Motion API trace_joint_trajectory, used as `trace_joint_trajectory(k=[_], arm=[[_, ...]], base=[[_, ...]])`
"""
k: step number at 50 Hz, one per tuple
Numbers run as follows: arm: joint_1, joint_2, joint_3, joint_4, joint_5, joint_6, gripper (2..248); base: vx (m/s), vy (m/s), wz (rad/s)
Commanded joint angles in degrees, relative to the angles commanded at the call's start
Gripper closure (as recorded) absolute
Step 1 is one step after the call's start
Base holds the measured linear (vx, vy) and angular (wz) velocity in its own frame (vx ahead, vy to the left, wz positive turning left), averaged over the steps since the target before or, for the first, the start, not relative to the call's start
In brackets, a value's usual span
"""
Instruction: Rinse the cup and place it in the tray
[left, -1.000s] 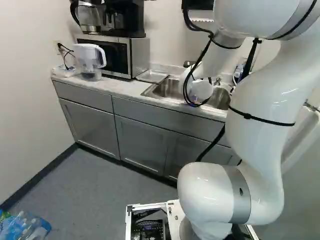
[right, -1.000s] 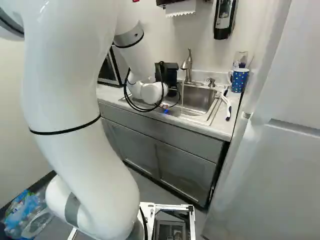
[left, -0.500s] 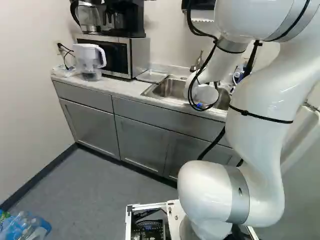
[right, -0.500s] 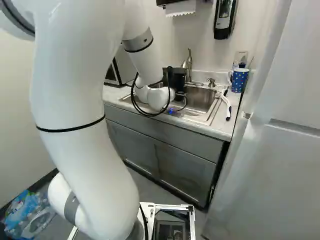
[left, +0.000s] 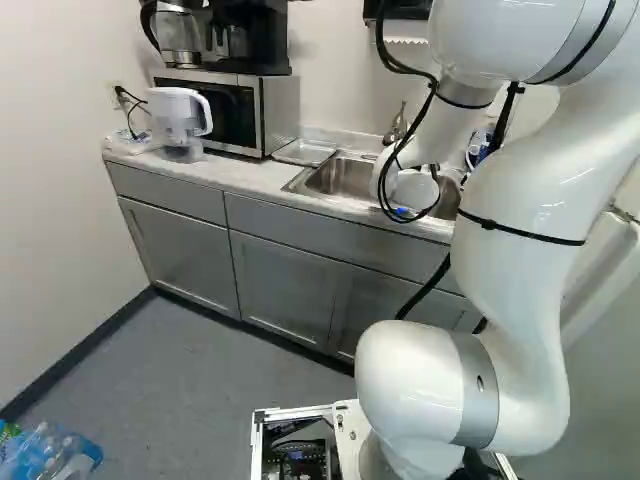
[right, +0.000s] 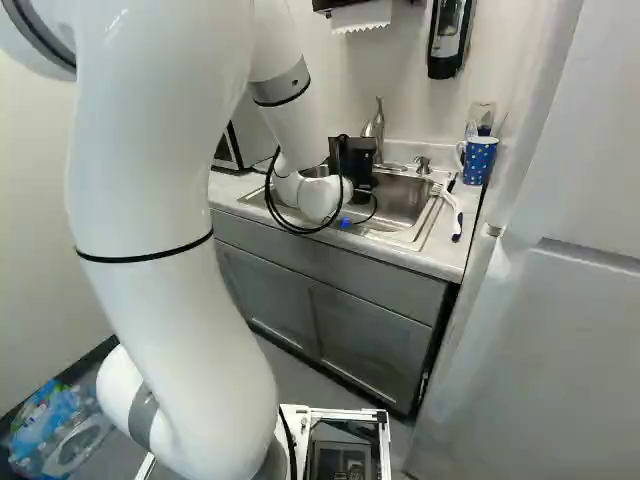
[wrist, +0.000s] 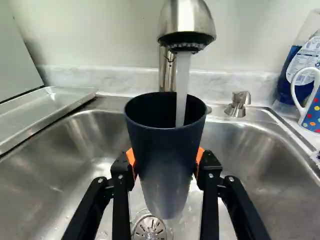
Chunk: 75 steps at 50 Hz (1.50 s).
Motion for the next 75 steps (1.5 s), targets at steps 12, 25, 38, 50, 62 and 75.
trace_joint_trajectory(k=[12, 25, 38, 50, 62, 75], arm=[[0.00, 0.00, 0.00, 0.00, 0.00, 0.00, 125], [0.00, 0.00, 0.00, 0.00, 0.00, 0.00, 125], [0.00, 0.00, 0.00, 0.00, 0.00, 0.00, 125], [0.00, 0.00, 0.00, 0.00, 0.00, 0.00, 125], [0.00, 0.00, 0.00, 0.00, 0.00, 0.00, 125], [0.00, 0.00, 0.00, 0.00, 0.00, 0.00, 125]], base=[[0.000, 0.000, 0.000], [0.000, 0.000, 0.000], [0.000, 0.000, 0.000], [0.000, 0.000, 0.000], [0.000, 0.000, 0.000], [0.000, 0.000, 0.000]])
